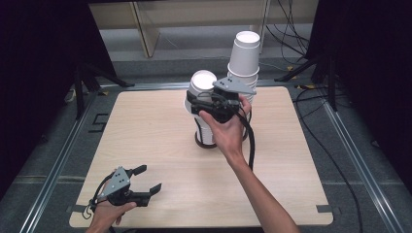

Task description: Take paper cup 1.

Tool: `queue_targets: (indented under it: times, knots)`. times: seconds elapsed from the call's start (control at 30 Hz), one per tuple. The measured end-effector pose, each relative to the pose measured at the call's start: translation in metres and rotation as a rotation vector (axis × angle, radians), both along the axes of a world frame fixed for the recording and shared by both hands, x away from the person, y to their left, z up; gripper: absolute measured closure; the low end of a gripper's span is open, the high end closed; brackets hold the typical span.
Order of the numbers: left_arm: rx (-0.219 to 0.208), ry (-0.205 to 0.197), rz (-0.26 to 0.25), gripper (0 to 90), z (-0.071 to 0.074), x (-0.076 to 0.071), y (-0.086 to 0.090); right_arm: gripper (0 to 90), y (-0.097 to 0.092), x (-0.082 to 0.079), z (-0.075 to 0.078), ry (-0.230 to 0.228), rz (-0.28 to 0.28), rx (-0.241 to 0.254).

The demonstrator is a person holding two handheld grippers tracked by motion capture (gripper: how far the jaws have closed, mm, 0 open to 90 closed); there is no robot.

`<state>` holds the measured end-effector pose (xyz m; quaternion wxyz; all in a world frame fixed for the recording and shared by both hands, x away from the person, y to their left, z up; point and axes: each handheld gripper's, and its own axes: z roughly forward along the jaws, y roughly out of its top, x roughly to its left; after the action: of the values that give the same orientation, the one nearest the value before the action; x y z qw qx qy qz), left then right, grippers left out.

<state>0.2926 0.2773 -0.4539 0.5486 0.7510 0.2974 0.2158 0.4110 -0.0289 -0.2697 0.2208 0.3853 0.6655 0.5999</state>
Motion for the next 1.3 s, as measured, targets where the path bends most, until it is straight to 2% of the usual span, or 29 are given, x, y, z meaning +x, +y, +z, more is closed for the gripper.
queue_targets:
  times: [0.03, 0.07, 0.1, 0.17, 0.2, 0.27, 0.3, 0.37, 0.4, 0.47, 0.53, 0.57, 0.6, 0.63, 0.67, 0.7, 0.73, 0.77, 0.83, 0.97, 1.0, 1.07, 1.13, 1.17, 1.2, 1.23, 1.3]
  knots:
    - [0.010, -0.002, -0.001, 14.9, 0.000, 0.000, 0.001, 20.6, -0.001, -0.007, -0.005, -0.014, 0.036, -0.013]
    - [0.007, 0.001, 0.000, 14.9, 0.000, 0.000, 0.001, 20.6, -0.001, -0.007, -0.005, -0.014, 0.036, -0.013]
    - [0.002, 0.004, 0.002, 14.9, 0.000, 0.000, 0.001, 20.6, -0.001, -0.011, -0.009, -0.003, 0.061, -0.010]
    - [-0.007, 0.003, 0.001, 14.9, -0.001, 0.001, 0.001, 20.6, -0.001, -0.021, -0.023, 0.066, 0.131, 0.024]
    - [-0.007, 0.003, 0.001, 14.9, -0.001, 0.001, 0.001, 20.6, -0.001, -0.021, -0.023, 0.066, 0.131, 0.024]
    - [-0.013, 0.005, 0.002, 14.9, -0.001, 0.001, 0.001, 20.7, -0.002, -0.025, -0.033, 0.077, 0.158, 0.016]
    - [0.003, 0.012, 0.009, 14.9, 0.000, 0.000, 0.001, 20.7, -0.002, -0.030, -0.044, 0.115, 0.192, 0.020]
    - [0.000, 0.005, 0.010, 14.9, -0.001, 0.001, 0.001, 20.6, -0.002, -0.030, -0.049, 0.105, 0.197, 0.014]
    - [0.014, 0.013, 0.011, 14.9, 0.000, 0.001, 0.001, 20.6, -0.002, -0.031, -0.054, 0.109, 0.200, -0.005]
    - [0.004, 0.009, 0.008, 14.9, 0.000, 0.000, -0.001, 20.6, -0.002, -0.033, -0.068, 0.156, 0.231, -0.008]
    - [0.018, 0.012, 0.008, 14.9, 0.000, -0.001, 0.000, 20.6, -0.002, -0.033, -0.070, 0.160, 0.238, -0.016]
    - [0.022, 0.007, 0.006, 14.9, 0.001, -0.001, 0.000, 20.6, -0.003, -0.033, -0.078, 0.144, 0.244, -0.032]
    - [0.019, 0.009, 0.004, 14.9, 0.001, -0.001, 0.000, 20.6, -0.003, -0.033, -0.078, 0.144, 0.244, -0.032]
    - [-0.003, 0.001, -0.004, 14.9, -0.001, 0.000, -0.001, 20.6, -0.003, -0.034, -0.080, 0.158, 0.260, -0.020]
    - [-0.002, 0.000, -0.002, 14.9, -0.001, 0.000, 0.000, 20.5, -0.003, -0.035, -0.083, 0.172, 0.268, -0.023]
    - [0.001, 0.001, 0.001, 14.9, -0.001, 0.000, 0.000, 20.5, -0.003, -0.035, -0.086, 0.170, 0.272, -0.018]
    - [0.021, 0.010, 0.008, 14.9, 0.000, 0.000, 0.001, 20.5, -0.003, -0.034, -0.091, 0.144, 0.279, -0.036]
    - [0.005, 0.005, 0.007, 14.9, 0.000, 0.000, 0.000, 20.5, -0.003, -0.036, -0.093, 0.164, 0.291, -0.025]
    - [-0.008, -0.003, 0.000, 14.9, -0.001, 0.001, 0.000, 20.5, -0.002, -0.035, -0.101, 0.153, 0.305, -0.031]
    - [-0.004, -0.002, -0.002, 14.9, 0.000, 0.001, 0.000, 20.4, 0.001, -0.037, -0.106, 0.165, 0.326, -0.033]
    - [-0.003, -0.002, -0.004, 14.9, 0.000, 0.000, 0.000, 20.5, 0.001, -0.037, -0.107, 0.154, 0.331, -0.049]
    - [0.000, -0.002, -0.006, 14.9, 0.000, 0.000, 0.000, 20.5, 0.003, -0.040, -0.109, 0.163, 0.345, -0.045]
    - [-0.010, -0.005, -0.010, 14.9, 0.000, 0.000, -0.001, 20.5, 0.004, -0.041, -0.111, 0.146, 0.361, -0.059]
    - [-0.009, -0.005, -0.011, 14.9, 0.000, 0.000, -0.001, 20.5, 0.005, -0.042, -0.111, 0.157, 0.360, -0.059]
    - [-0.010, -0.005, -0.012, 14.9, 0.000, 0.000, -0.001, 20.4, 0.005, -0.043, -0.113, 0.148, 0.363, -0.063]
    - [-0.010, -0.006, -0.012, 14.9, 0.000, 0.000, -0.001, 20.5, 0.007, -0.044, -0.114, 0.170, 0.377, -0.061]
    - [-0.007, -0.004, -0.010, 14.9, 0.000, 0.000, 0.000, 20.5, 0.007, -0.046, -0.115, 0.159, 0.386, -0.068]
